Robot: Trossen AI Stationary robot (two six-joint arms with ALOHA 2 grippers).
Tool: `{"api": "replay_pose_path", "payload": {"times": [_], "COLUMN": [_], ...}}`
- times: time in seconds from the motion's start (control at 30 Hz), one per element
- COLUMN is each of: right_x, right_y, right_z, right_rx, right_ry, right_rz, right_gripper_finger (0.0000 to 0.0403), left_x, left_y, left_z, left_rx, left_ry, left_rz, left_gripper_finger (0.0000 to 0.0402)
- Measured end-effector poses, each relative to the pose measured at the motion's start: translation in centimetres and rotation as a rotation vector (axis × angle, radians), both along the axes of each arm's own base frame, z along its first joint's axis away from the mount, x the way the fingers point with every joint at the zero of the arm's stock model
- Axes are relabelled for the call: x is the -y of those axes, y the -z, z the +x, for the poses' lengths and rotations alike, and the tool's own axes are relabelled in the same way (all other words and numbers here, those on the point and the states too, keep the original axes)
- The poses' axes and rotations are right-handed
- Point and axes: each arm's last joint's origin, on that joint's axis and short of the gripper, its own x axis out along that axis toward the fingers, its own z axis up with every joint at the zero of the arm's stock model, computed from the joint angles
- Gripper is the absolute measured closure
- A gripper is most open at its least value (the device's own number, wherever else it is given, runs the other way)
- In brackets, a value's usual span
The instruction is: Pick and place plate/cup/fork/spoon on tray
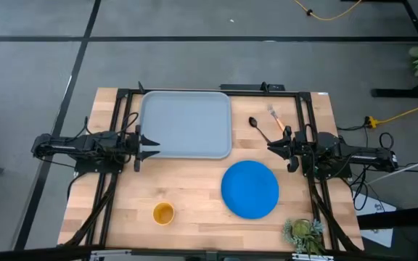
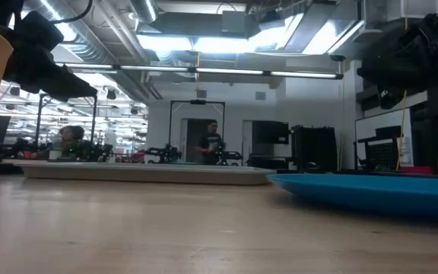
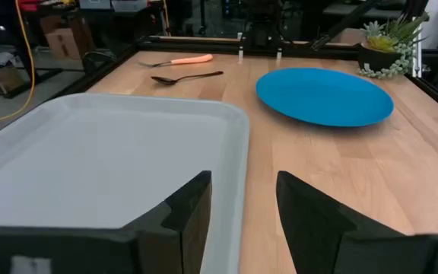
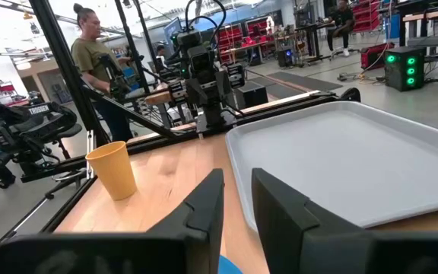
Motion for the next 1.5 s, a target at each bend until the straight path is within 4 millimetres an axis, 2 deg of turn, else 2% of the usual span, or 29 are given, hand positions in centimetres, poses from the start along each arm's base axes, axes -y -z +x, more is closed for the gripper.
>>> {"api": "replay_pose_path", "payload": {"times": [0.6, 0.73, 0.97, 1.1, 1.3, 1.4, 1.5], "right_x": [0.0, 0.0, 0.4, 0.5, 0.2, -0.1, -0.1], "right_y": [-0.1, -0.6, -2.2, -4.0, -7.4, -7.6, -7.1], "right_z": [0.0, 0.0, -0.4, -1.1, -3.4, -3.1, -1.9], "right_rx": [0.007, 0.065, 0.234, 0.435, 0.85, 0.866, 0.785], "right_ry": [0.001, 0.013, 0.158, 0.178, 0.21, 0.141, 0.086], "right_rz": [-0.003, 0.045, 0.007, 0.006, -0.168, -0.25, -0.209], "right_gripper_finger": [0.0328, 0.0328, 0.0328, 0.0328, 0.0328, 0.0328, 0.0328], "left_x": [0.0, -0.1, -0.1, 0.1, -0.1, 0.2, 0.5], "left_y": [0.0, 0.0, -0.1, -1.4, -5.5, -6.8, -6.9], "left_z": [0.0, 0.0, 0.0, 0.2, -0.5, -0.9, -0.2], "left_rx": [-0.003, -0.024, -0.01, 0.134, 0.576, 0.719, 0.713], "left_ry": [0.003, 0.015, 0.005, 0.036, -0.029, 0.078, 0.167], "left_rz": [0.025, 0.174, 0.193, 0.134, 0.033, 0.049, 0.092], "left_gripper_finger": [0.0259, 0.0259, 0.0259, 0.0259, 0.0259, 0.0259, 0.0259]}}
